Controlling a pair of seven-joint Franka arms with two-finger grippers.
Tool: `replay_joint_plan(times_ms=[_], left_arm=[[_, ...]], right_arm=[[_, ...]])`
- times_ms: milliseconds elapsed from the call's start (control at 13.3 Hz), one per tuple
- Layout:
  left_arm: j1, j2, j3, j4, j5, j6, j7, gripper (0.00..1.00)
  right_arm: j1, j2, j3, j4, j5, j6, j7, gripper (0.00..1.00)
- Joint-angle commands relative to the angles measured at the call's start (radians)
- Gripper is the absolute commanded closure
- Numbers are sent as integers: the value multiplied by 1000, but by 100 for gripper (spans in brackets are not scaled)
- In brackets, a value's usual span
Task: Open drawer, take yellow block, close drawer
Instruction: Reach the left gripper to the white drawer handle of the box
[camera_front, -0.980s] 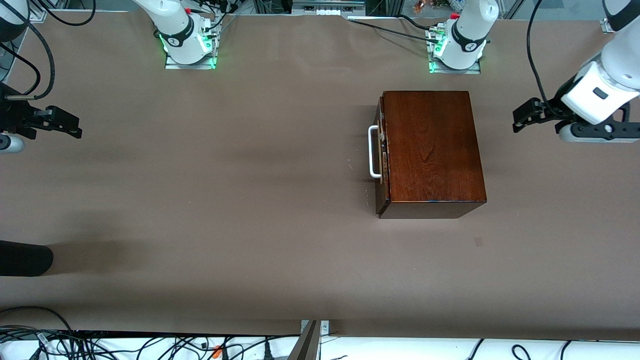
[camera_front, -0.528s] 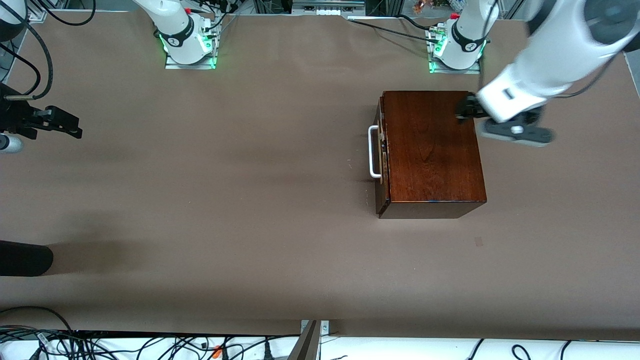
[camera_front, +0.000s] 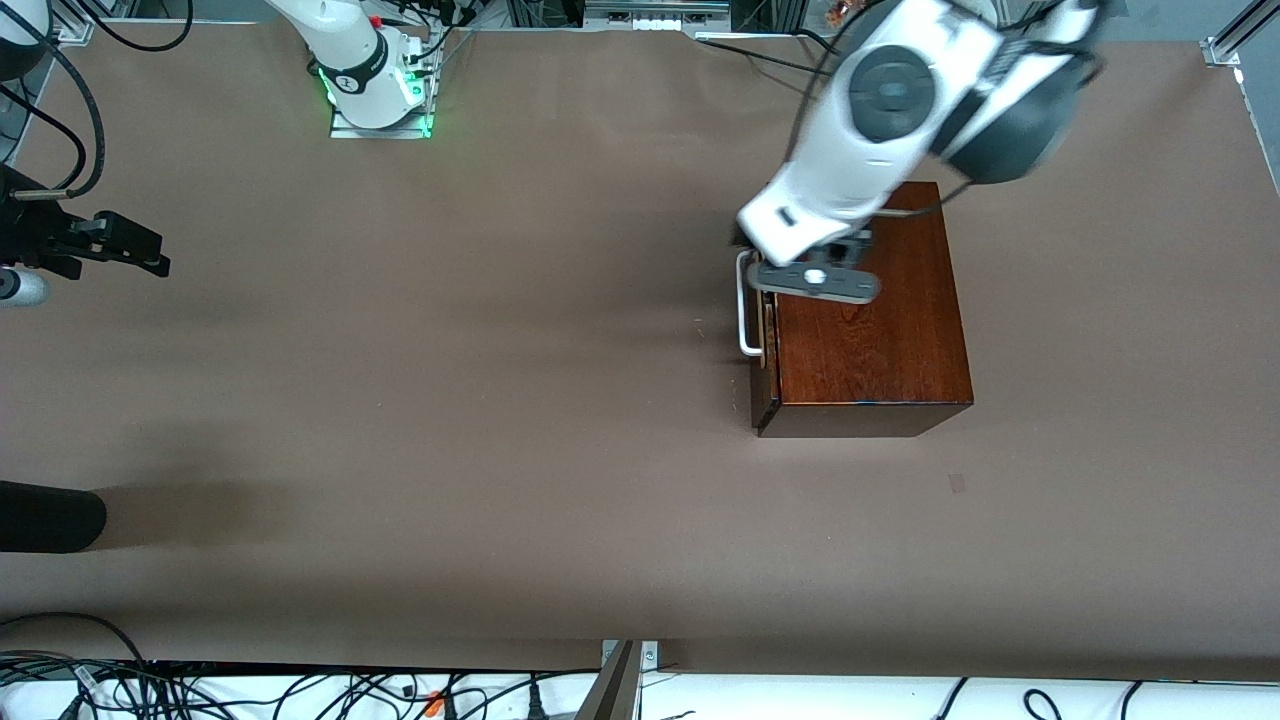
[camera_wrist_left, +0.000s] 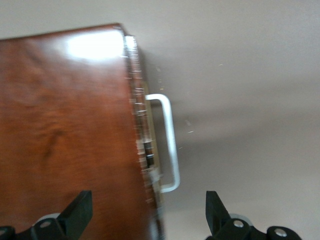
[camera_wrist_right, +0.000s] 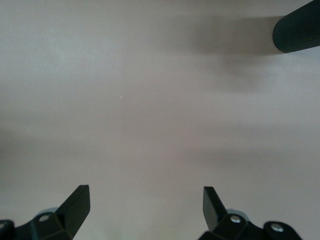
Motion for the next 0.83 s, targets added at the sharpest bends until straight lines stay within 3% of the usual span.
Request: replay_joint_plan(times_ms=[0, 302, 754], left_arm=[[-99, 109, 5, 47, 106, 60, -124, 0], [-195, 179, 6, 34, 222, 97, -302, 0], [-213, 174, 8, -47, 256, 95, -351, 0]], right_arm=[[-9, -8, 15, -1, -15, 1, 5, 0], [-9, -8, 15, 1, -15, 1, 5, 0], [-9, -7, 15, 1, -12, 1, 5, 0]])
